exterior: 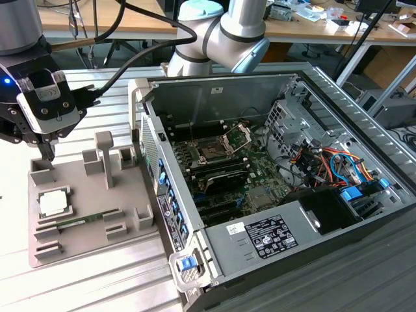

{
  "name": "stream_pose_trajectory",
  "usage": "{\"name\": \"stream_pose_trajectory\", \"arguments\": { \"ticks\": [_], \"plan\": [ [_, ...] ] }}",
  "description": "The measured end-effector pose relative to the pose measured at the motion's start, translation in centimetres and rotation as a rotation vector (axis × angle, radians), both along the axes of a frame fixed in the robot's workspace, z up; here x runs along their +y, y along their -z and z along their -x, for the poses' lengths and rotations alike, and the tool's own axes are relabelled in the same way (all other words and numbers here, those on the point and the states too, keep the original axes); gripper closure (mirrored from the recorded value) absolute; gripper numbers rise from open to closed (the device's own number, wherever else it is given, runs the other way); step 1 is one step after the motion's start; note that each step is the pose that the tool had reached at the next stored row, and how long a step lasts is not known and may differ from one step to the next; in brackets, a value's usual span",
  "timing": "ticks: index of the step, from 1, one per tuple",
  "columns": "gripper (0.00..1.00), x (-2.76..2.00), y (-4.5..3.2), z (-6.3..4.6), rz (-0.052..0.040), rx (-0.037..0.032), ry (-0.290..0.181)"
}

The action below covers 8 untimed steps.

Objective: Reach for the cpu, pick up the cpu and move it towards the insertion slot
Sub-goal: 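Reach for the cpu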

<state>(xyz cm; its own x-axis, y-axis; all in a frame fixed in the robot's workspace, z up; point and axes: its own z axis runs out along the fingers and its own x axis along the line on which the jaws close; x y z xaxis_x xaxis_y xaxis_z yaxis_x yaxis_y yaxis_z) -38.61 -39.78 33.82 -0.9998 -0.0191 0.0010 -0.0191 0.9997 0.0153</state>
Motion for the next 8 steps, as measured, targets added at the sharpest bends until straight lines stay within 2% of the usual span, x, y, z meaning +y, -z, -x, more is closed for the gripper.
{"name": "stream_pose_trajectory", "arguments": {
  "ticks": [8],
  "plan": [
    [0.90,0.00,0.13,0.00,0.0004,0.0000,0.000]
  ]
}}
